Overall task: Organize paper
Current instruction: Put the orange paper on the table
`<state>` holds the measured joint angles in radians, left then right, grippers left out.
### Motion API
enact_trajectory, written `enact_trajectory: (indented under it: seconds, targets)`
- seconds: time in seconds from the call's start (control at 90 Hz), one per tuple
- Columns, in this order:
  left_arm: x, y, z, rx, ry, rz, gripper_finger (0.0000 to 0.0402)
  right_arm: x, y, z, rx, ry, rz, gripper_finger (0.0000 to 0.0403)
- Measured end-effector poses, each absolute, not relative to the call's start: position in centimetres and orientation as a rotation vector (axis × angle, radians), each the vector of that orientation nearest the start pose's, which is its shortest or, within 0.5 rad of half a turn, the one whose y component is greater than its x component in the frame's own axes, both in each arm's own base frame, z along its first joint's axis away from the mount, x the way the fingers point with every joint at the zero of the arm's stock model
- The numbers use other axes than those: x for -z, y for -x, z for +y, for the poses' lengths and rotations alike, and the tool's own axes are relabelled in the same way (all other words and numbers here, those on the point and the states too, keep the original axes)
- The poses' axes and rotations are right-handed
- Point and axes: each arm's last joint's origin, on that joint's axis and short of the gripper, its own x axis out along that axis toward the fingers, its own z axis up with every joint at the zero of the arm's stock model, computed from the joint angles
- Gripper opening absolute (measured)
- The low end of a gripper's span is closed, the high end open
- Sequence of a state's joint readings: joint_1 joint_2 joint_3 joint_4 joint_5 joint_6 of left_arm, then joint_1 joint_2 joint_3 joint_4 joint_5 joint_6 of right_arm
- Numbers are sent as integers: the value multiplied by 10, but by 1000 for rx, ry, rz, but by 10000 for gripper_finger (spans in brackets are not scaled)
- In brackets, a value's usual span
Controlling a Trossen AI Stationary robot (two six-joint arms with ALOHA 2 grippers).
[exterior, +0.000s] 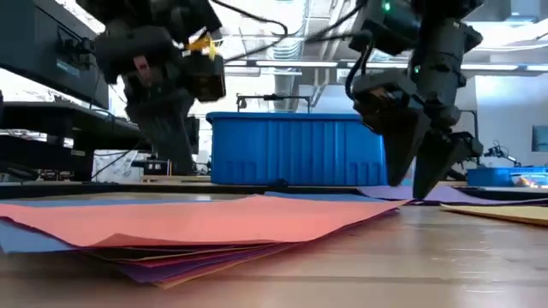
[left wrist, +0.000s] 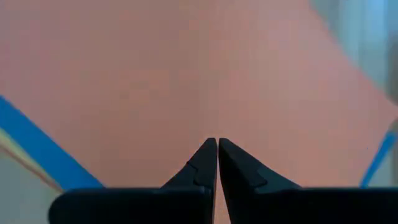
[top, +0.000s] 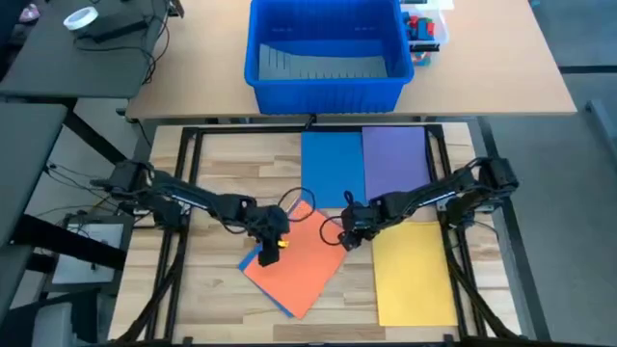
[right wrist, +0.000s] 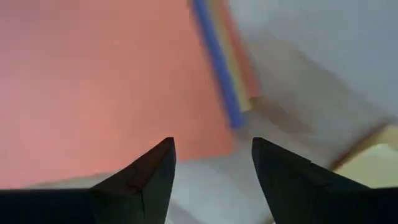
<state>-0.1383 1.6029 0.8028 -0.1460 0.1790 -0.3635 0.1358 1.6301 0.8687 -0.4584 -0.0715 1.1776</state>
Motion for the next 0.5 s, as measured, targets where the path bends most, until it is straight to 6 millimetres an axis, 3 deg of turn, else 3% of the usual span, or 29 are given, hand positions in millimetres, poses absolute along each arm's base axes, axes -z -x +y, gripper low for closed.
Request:
enact_trajectory:
  seconds: [0.222, 0.5]
  targets:
    - [-134, -300, -52, 131, 325, 1041, 0, -140, -283, 42, 523, -1032, 1096, 199]
    - [-130, -301, -52, 136, 315, 1052, 0, -145, -292, 54, 398, -1160, 1031, 199]
